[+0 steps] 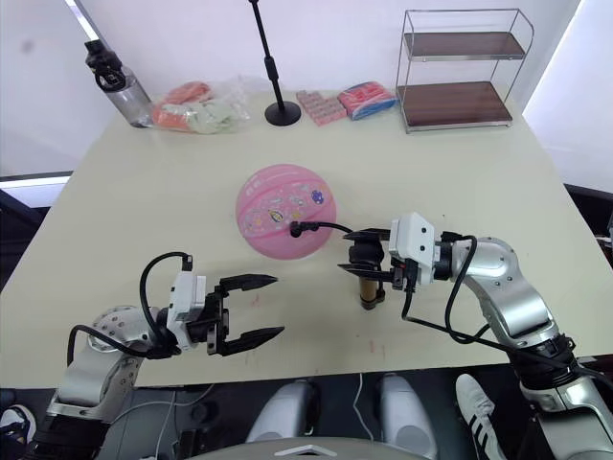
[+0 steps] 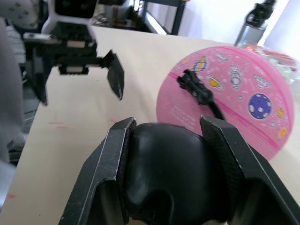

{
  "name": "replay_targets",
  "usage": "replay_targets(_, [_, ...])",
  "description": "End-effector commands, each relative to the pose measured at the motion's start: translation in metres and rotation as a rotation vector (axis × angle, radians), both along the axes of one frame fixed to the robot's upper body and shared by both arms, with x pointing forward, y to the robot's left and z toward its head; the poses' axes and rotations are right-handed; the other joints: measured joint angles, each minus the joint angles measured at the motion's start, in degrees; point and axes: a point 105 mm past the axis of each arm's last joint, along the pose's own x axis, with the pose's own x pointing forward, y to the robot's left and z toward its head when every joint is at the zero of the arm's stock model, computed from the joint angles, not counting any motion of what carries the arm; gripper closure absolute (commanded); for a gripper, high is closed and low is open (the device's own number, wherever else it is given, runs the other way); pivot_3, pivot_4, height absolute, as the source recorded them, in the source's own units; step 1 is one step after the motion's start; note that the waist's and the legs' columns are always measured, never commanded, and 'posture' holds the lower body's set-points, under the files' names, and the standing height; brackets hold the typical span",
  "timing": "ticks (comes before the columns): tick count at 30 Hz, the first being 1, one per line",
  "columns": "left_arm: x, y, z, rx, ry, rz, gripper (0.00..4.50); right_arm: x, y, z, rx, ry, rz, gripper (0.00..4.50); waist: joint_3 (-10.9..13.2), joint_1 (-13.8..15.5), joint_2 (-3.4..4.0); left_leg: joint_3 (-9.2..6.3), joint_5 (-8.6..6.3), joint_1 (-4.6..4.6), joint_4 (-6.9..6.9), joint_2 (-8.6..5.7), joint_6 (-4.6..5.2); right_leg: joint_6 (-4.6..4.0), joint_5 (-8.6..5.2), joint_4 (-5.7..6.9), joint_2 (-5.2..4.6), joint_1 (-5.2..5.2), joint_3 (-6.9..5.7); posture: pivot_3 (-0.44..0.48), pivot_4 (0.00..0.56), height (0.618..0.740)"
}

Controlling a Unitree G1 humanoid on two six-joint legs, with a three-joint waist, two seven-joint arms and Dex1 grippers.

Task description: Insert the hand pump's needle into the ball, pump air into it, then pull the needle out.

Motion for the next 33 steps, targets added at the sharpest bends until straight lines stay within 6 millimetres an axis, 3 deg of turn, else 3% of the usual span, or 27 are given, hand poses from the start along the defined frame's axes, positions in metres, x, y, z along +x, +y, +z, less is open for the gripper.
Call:
replay_targets(1, [-0.003,0.001,0.016,-0.007,-0.059,-0.024,0.0,0.013,-0.015,0.007,-0.12,-0.093,-0.057,2.85,0.2,0.1,0.0,-0.01,0.0,-0.07,0.03,-0.03,0.0,0.0,0.0,0.01,-0.03,-0.06,-0.02,0.0,0.15,0.74])
replay_targets(9, [-0.005,-0.005,0.03,-0.022,-0.085,-0.059,0.0,0.025,-0.024,0.031,-0.227,-0.3,-0.046,2.85,0.3,0.3,0.12,-0.43,0.11,-1.52,0.66,-0.46,-0.17,0.06,0.11,0.16,-0.43,-1.05,-0.46,0.0,0.15,0.74])
replay_targets(18, [-0.003,-0.007,0.038,-0.045,-0.09,-0.074,0.0,0.037,-0.033,0.039,-0.272,-0.506,-0.091,2.85,0.4,0.9,0.14,-0.65,0.18,-1.65,0.66,-0.7,-0.3,0.09,0.09,0.16,-0.63,-1.05,-0.7,0.0,0.15,0.74])
replay_targets(24, [-0.001,-0.006,0.039,-0.046,-0.081,-0.075,0.0,0.024,-0.033,0.0,-0.399,-0.688,0.029,2.85,0.4,1.2,0.14,-0.69,0.19,-1.65,0.68,-0.71,-0.31,0.09,0.09,0.2,-0.57,-1.02,-0.75,0.0,0.15,0.74])
replay_targets(29, [-0.001,-0.007,0.038,-0.045,-0.076,-0.081,0.0,0.016,-0.035,-0.027,-0.373,-0.637,0.039,2.85,0.4,1.2,0.13,-0.68,0.2,-1.55,0.9,-0.75,-0.31,0.1,0.1,0.39,-0.42,-0.89,-0.75,0.0,0.15,0.74])
replay_targets(31, [-0.001,-0.006,0.038,-0.043,-0.077,-0.082,0.0,0.009,-0.031,-0.032,-0.344,-0.608,0.059,1.84,0.4,1.2,0.12,-0.67,0.2,-1.5,0.91,-0.75,-0.3,0.1,0.1,0.46,-0.42,-0.87,-0.74,0.0,0.15,0.74])
replay_targets(32, [-0.001,-0.006,0.038,-0.043,-0.077,-0.081,0.0,0.007,-0.03,-0.033,-0.335,-0.599,0.065,1.82,0.3,1.2,0.11,-0.68,0.2,-1.47,0.92,-0.76,-0.3,0.1,0.1,0.51,-0.41,-0.86,-0.74,0.0,0.15,0.74])
replay_targets(33, [-0.001,-0.006,0.039,-0.043,-0.078,-0.081,0.0,0.006,-0.03,-0.033,-0.325,-0.598,0.067,1.34,0.3,1.3,0.11,-0.69,0.2,-1.42,0.93,-0.76,-0.3,0.09,0.09,0.57,-0.39,-0.82,-0.75,0.0,0.15,0.74])
